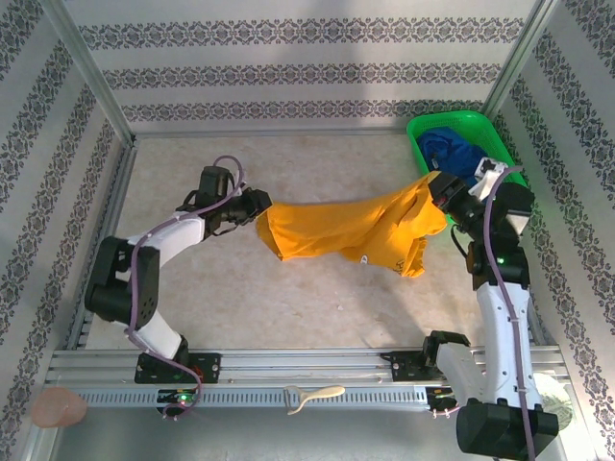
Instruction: Fold the inside-out t-shirt
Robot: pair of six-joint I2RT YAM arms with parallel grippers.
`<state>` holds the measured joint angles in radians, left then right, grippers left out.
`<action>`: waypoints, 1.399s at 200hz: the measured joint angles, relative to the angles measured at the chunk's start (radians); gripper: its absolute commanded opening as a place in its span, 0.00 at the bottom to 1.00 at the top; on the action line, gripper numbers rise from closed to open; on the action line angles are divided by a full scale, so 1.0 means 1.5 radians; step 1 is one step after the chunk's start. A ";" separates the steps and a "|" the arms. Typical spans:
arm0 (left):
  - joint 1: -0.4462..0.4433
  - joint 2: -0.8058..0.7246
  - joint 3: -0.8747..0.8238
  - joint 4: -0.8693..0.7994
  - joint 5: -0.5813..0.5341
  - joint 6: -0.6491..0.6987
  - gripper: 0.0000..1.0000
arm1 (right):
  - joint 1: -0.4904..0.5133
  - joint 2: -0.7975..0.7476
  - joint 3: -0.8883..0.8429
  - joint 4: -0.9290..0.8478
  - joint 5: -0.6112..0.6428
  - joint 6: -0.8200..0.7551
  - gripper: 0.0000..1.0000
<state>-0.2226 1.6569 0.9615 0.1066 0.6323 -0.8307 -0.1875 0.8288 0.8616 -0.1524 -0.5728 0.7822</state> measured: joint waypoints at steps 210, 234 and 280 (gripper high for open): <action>-0.095 0.023 -0.063 -0.024 -0.195 0.107 0.43 | 0.000 -0.012 -0.069 -0.002 0.010 -0.037 0.00; -0.095 0.038 -0.070 -0.003 -0.190 0.101 0.38 | 0.000 -0.011 -0.069 -0.002 0.010 -0.037 0.00; -0.095 0.055 -0.081 0.037 -0.178 0.082 0.17 | 0.000 -0.007 -0.069 -0.002 0.012 -0.037 0.00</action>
<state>-0.3649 1.7390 0.8398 0.1619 0.3649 -0.7074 -0.1875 0.8181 0.7586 -0.1555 -0.5545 0.7261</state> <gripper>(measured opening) 0.210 0.057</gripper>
